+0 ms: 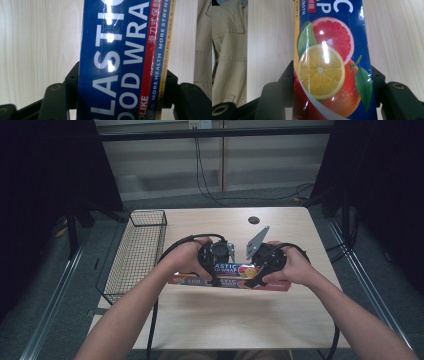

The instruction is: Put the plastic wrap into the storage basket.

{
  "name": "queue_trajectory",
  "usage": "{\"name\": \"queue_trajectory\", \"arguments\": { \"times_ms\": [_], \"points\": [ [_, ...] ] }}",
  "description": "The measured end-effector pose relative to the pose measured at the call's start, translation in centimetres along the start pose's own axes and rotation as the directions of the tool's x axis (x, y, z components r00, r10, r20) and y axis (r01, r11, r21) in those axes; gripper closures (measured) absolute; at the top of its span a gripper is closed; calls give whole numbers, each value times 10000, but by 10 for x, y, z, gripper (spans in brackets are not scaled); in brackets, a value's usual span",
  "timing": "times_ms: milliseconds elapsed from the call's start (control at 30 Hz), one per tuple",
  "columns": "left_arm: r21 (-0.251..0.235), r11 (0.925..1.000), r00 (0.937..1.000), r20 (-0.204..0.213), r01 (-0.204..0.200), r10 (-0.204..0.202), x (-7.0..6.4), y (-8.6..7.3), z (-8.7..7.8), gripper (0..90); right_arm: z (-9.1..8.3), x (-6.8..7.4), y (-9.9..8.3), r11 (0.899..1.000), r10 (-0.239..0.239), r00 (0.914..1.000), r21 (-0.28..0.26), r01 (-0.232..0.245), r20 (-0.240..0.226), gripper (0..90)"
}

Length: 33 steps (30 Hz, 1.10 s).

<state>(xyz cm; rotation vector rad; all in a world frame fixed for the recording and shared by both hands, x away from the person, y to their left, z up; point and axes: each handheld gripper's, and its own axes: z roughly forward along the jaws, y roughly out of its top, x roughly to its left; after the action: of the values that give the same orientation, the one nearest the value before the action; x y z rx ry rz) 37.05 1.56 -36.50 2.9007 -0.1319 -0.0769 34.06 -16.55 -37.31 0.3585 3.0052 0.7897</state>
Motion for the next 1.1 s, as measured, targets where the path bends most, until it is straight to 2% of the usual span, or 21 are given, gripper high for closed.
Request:
{"name": "queue_trajectory", "arguments": {
  "times_ms": [67,100,133,167,200,233,433,467,533,633,667,700,800,833,867,900,933,1000,1033,1067,1100],
  "points": [
    [9,9995,9995,41,324,-324,-6,3,1,410,0,0,-2,9996,-279,9995,-51,278,-113,425],
    [9,9995,9995,41,324,-324,-6,3,1,413,0,0,-2,9996,-279,9995,-51,278,-113,425],
    [270,9996,9999,82,101,-104,-5,4,0,417,0,-1,-2,9984,-537,9984,-156,534,-176,424],
    [363,9992,9998,130,142,-147,-6,5,-1,417,0,-1,-2,9984,-537,9984,-156,534,-176,424],
    [337,9983,9988,125,477,-481,-8,6,0,420,0,-2,-3,9982,-576,9979,-205,570,-294,421],
    [424,9987,9995,41,297,-299,-8,7,-1,422,0,-2,-4,9985,-522,9976,-202,514,-459,420],
    [309,9962,9967,-81,810,-808,-16,8,1,427,0,-4,-5,9962,-862,9948,-155,855,-547,403],
    [375,9969,9975,-153,688,-683,-16,8,1,428,0,-3,-5,9967,-805,9949,-97,801,-604,399],
    [160,9956,9954,-239,927,-923,-17,7,2,429,1,-4,-6,9960,-890,9946,-125,884,-543,392],
    [262,9947,9949,-194,996,-991,-17,5,1,429,1,-5,-6,9958,-872,9956,-293,862,-342,361],
    [327,9944,9948,-217,1005,-998,-17,4,0,429,0,-6,-7,9960,-762,9962,-494,741,-431,337],
    [271,9925,9924,-326,1195,-1186,-18,1,1,429,-3,-9,-9,9953,-617,9978,-760,595,-261,256],
    [214,9886,9886,-246,1489,-1484,-18,-3,-1,429,-6,-11,-11,9942,-421,9991,-989,417,-15,219],
    [161,9879,9876,-318,1544,-1539,-17,-5,-2,429,-9,-14,-14,9941,-254,9994,-1047,275,215,175],
    [89,9855,9853,-234,1693,-1691,-17,-7,-3,429,-9,-14,-14,9941,-254,9994,-1047,275,215,175],
    [-41,9850,9843,-376,1727,-1727,-16,-11,-7,429,-13,-16,-16,9898,49,9997,-1427,-13,252,152],
    [-121,9792,9792,-162,2023,-2025,-15,-14,-8,429,-16,-17,-18,9875,172,9994,-1571,-120,312,148],
    [-120,9789,9786,-247,2041,-2044,-15,-16,-9,429,-18,-18,-19,9861,322,9985,-1645,-245,442,134],
    [-27,9762,9759,-212,2171,-2171,-15,-21,-11,429,-23,-22,-23,9788,696,9961,-1965,-578,541,112],
    [-27,9762,9759,-212,2171,-2171,-15,-21,-11,429,-23,-22,-23,9788,696,9961,-1965,-578,541,112],
    [-98,9705,9701,-290,2408,-2410,-16,-26,-12,428,-28,-24,-26,9743,849,9941,-2146,-685,679,115]
  ]
}}
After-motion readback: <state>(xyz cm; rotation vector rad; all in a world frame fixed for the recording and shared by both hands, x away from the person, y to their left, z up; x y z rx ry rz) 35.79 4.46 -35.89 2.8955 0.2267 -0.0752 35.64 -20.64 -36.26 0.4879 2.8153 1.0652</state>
